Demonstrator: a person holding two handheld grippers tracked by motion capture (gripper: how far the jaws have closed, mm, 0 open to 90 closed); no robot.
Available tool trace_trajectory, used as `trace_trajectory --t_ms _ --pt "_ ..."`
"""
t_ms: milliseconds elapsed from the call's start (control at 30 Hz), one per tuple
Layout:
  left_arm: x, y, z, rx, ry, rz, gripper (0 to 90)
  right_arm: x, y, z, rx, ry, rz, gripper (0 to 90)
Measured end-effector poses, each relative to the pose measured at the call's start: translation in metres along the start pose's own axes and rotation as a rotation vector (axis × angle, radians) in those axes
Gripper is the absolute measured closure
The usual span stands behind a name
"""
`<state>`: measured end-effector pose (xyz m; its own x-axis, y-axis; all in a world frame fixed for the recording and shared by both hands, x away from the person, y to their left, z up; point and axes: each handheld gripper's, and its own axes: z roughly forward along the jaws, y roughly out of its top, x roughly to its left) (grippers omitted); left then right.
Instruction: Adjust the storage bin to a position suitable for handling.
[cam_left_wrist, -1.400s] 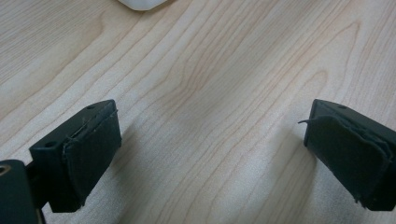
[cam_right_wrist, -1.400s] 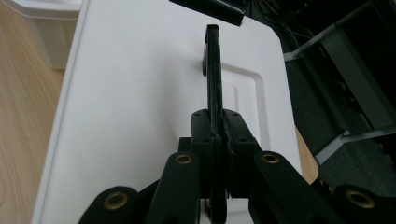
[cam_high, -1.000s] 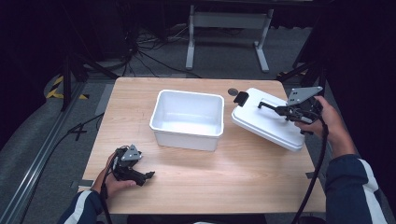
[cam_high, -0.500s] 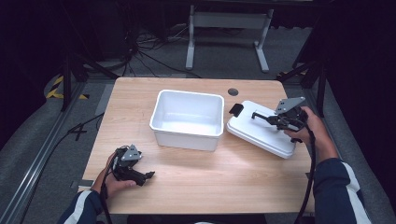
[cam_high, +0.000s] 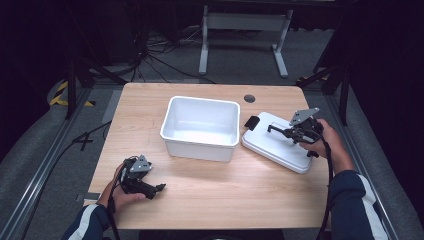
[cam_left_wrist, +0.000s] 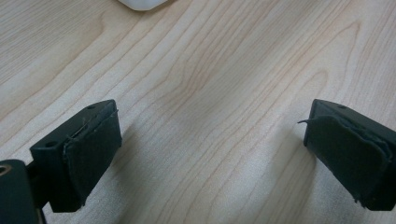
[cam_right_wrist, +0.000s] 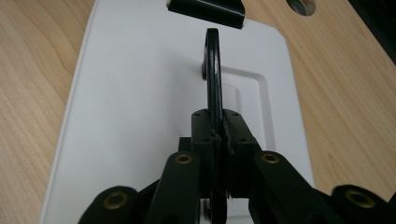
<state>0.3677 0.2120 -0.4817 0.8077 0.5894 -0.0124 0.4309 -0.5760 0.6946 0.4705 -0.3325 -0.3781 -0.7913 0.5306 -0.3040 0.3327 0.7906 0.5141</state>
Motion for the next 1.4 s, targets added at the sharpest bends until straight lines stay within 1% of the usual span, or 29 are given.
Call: trace_trajectory --t_ms 133,267,300,367,433,500,567,667,700,800,833,900,967,1033,1100,1133,1200,1267,1300,1367,1400 --pt "-0.001 -0.001 0.0 -0.006 0.0 -0.01 4.6 -0.001 -0.004 0.007 0.002 0.006 0.015 84.8" --pt "0.0 -0.001 -0.001 -0.008 0.004 -0.008 4.8 -0.001 -0.006 0.012 0.006 0.008 0.025 84.8" --pt "0.0 -0.001 -0.001 -0.002 0.003 -0.002 4.8 -0.001 -0.006 0.013 -0.004 0.007 0.029 84.7" --pt "-0.001 -0.003 -0.002 -0.002 0.006 -0.015 5.0 -0.001 -0.006 0.014 -0.01 0.014 0.035 84.7" --pt "0.0 -0.003 -0.002 -0.008 0.009 -0.007 5.0 -0.001 -0.006 0.014 -0.006 0.009 0.032 84.6" --pt "0.0 -0.004 -0.003 -0.009 0.01 -0.011 5.0 0.0 -0.005 0.014 -0.006 0.017 0.033 84.4" --pt "0.0 -0.004 -0.003 -0.009 0.009 -0.011 5.0 0.0 -0.005 0.014 -0.005 0.015 0.034 84.2" --pt "0.0 -0.003 -0.003 -0.004 0.008 -0.008 5.0 0.0 -0.004 0.014 -0.011 0.01 0.038 80.9" --pt "0.0 -0.003 -0.003 -0.004 0.007 -0.008 5.0 0.001 -0.004 0.013 -0.016 0.018 0.044 80.6" --pt "0.001 -0.003 -0.003 -0.001 0.004 -0.006 5.0 0.001 -0.003 0.013 -0.017 0.015 0.046 78.1" --pt "0.001 -0.003 -0.003 0.0 0.004 -0.006 5.0 0.002 -0.003 0.013 -0.021 0.021 0.048 77.3" --pt "0.001 -0.003 -0.003 0.001 0.004 -0.005 5.0 0.002 -0.003 0.013 -0.024 0.012 0.057 75.7" --pt "0.001 -0.003 -0.003 0.002 0.001 0.0 4.9 0.002 -0.003 0.012 -0.036 0.022 0.058 74.1" --pt "0.001 -0.003 -0.003 -0.006 0.002 0.0 4.8 0.003 -0.003 0.012 -0.049 0.031 0.067 72.6" --pt "0.001 -0.003 -0.003 -0.006 0.002 0.0 4.8 0.004 -0.002 0.011 -0.05 0.023 0.064 70.7" --pt "0.001 -0.003 -0.003 -0.006 0.002 0.0 4.8 0.005 -0.001 0.01 -0.052 0.022 0.065 70.3" --pt "0.001 -0.003 -0.003 -0.002 0.001 -0.006 4.6 0.006 0.0 0.008 -0.069 0.027 0.068 66.6" --pt "0.002 -0.002 -0.001 -0.006 0.003 -0.002 4.2 0.008 0.001 0.005 -0.076 0.026 0.081 65.4" --pt "0.003 -0.002 -0.001 -0.006 0.002 0.003 4.1 0.009 0.001 0.004 -0.086 0.029 0.077 64.6" --pt "0.003 -0.002 -0.001 -0.007 -0.002 -0.003 4.0 0.012 0.002 0.001 -0.095 0.015 0.08 63.4" --pt "0.003 -0.002 -0.001 -0.007 -0.002 -0.003 3.9 0.013 0.002 0.0 -0.098 0.021 0.088 62.1"
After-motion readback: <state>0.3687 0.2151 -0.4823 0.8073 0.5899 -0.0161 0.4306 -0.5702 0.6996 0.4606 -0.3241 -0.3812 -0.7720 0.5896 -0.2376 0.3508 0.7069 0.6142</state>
